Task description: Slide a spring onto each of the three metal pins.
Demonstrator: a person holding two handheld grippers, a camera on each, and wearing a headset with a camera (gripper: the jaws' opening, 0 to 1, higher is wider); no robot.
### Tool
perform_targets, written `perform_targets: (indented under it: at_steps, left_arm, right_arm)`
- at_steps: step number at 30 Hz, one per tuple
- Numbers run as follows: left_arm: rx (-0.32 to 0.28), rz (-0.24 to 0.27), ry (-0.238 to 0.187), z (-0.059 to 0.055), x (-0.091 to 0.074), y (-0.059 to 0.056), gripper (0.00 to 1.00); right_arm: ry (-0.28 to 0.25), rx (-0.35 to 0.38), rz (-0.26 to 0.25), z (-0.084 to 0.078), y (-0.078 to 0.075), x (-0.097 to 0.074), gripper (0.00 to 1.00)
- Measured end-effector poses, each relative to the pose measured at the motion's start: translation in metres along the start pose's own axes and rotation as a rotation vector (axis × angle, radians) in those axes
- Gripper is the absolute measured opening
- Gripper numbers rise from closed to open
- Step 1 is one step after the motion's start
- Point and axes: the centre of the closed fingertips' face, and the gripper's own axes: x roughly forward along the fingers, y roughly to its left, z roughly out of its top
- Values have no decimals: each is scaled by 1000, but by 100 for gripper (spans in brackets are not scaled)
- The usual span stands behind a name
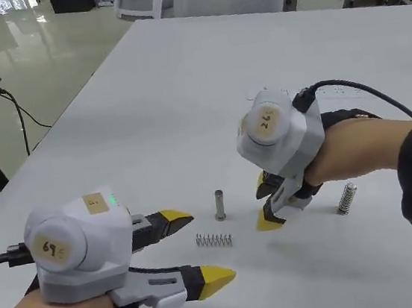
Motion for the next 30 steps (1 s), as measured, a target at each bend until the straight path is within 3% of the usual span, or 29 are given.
perform_targets:
  at_steps: [30]
  left_arm:
    - [-2, -4, 10, -3, 1, -1, 51]
  right_arm:
    - [-27, -32, 53, 24, 26, 22, 22]
